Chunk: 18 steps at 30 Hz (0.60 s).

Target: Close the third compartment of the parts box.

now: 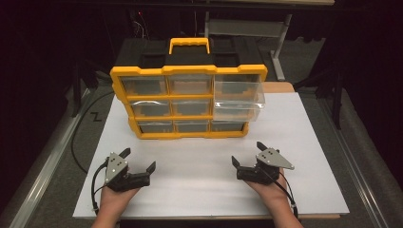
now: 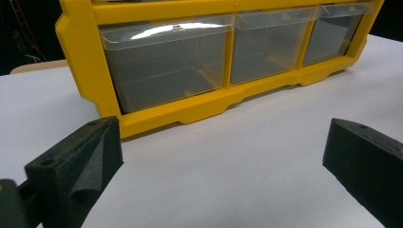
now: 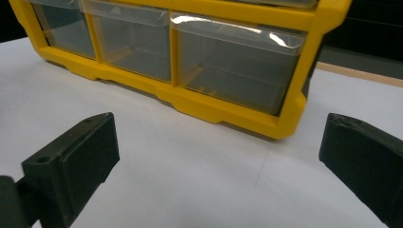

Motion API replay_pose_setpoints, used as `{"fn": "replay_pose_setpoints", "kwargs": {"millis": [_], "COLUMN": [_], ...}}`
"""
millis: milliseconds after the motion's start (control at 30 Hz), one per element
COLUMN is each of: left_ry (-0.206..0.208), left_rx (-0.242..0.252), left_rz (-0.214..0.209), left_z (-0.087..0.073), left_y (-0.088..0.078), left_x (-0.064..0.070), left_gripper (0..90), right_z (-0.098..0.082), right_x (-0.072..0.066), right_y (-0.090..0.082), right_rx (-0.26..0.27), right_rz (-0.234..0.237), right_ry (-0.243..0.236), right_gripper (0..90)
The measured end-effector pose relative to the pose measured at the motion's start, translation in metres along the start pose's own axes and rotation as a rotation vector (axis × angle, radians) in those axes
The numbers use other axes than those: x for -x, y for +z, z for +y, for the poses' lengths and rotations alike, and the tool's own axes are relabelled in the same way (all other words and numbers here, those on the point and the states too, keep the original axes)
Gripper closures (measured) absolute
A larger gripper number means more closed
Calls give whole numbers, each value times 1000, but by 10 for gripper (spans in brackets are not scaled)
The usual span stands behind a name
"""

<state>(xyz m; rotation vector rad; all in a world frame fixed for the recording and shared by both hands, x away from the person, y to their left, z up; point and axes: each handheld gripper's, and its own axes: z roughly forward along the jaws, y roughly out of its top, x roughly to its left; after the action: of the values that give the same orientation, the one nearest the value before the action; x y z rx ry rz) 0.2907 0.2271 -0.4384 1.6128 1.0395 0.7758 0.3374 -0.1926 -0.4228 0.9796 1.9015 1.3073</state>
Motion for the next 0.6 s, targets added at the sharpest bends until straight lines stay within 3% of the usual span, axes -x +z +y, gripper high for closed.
{"fn": "replay_pose_setpoints", "kwargs": {"millis": [300, 600], "left_ry": [0, -14], "left_rx": [-2, -14], "left_rz": [0, -2], "left_z": [-1, -2], "left_y": [0, 0], "left_x": [0, -1], "left_gripper": [7, 9], "right_z": [4, 4], "right_x": [-11, -13], "right_y": [13, 18], "right_rx": [-5, -22], "right_rz": [14, 36], "right_ry": [18, 41], "right_gripper": [9, 16]}}
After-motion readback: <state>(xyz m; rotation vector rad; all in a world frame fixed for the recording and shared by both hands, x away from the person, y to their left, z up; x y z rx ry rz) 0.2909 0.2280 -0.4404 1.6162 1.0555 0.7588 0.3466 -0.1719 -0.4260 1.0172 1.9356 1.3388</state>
